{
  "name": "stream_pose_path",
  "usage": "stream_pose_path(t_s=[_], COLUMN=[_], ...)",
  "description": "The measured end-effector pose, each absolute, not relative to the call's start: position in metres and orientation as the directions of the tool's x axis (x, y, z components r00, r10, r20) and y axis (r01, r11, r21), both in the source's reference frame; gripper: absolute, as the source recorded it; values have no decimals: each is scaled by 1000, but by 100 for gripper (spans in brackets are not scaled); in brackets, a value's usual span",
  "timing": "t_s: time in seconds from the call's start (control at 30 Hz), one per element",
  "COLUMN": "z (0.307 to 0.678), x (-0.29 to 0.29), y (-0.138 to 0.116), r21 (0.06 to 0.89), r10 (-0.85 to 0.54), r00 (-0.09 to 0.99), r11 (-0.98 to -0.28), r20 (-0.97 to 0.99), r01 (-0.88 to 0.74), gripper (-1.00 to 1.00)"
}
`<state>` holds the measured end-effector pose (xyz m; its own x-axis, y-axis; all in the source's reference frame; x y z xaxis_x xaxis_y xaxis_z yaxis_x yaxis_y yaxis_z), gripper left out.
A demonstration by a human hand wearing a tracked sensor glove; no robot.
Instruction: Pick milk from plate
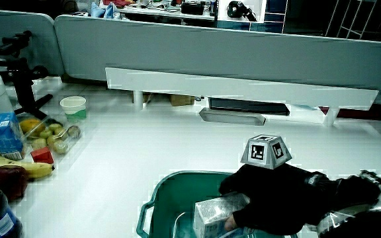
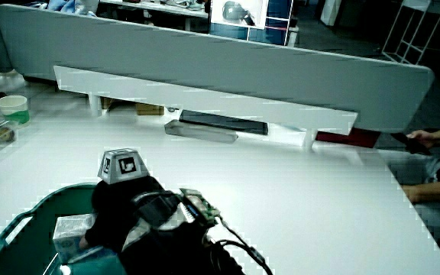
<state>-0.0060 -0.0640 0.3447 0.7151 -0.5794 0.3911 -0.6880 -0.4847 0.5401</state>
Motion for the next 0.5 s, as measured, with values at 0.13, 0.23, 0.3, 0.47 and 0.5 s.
stream_pose_path(t_s=[0.13, 0.23, 0.3, 0.47, 0.5], z=[332, 326, 320, 309, 308], x=[4, 12, 18, 32, 35], y=[-69, -71, -73, -74, -75], r21=[532, 530, 519, 507, 510], r10=[-567, -555, -552, -529, -527], r00=[725, 728, 736, 746, 746], r11=[-504, -507, -527, -549, -547], r20=[391, 403, 393, 405, 407], r01=[-681, -680, -673, -665, -664], gripper=[100, 100, 100, 100, 100])
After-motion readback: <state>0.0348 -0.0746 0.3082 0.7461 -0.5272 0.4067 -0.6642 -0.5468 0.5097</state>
